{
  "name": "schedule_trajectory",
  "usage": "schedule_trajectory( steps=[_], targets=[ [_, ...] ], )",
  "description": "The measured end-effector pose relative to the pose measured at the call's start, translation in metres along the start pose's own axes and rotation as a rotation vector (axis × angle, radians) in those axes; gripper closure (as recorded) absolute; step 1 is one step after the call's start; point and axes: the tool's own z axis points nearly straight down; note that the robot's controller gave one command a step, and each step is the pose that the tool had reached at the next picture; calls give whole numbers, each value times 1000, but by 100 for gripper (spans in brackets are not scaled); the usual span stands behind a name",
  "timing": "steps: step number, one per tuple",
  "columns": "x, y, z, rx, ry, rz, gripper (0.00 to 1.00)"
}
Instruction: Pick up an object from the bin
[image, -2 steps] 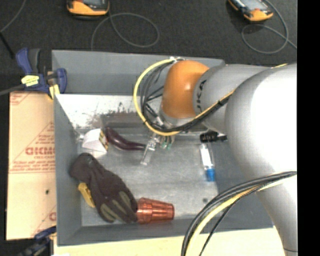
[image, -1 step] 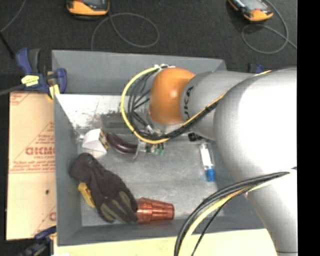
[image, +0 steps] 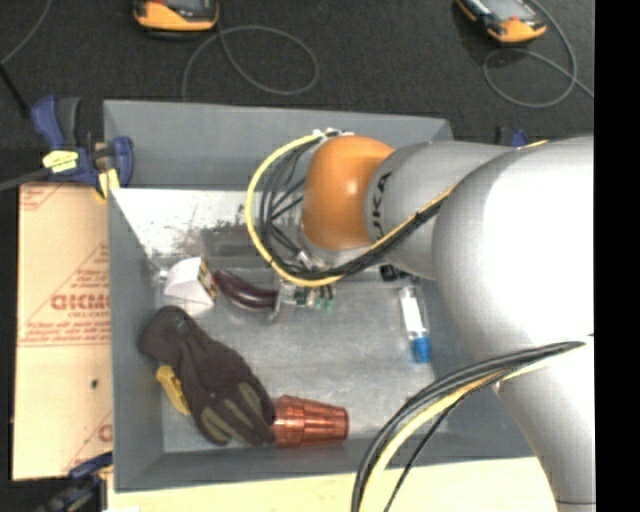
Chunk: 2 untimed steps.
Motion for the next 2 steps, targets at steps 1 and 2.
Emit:
schedule_trajectory(
  steps=[1,2],
  targets=[
    [0,-3,-3,2,0,-17,100],
    [1,-2,-13,2,2,-4,100]
  ],
)
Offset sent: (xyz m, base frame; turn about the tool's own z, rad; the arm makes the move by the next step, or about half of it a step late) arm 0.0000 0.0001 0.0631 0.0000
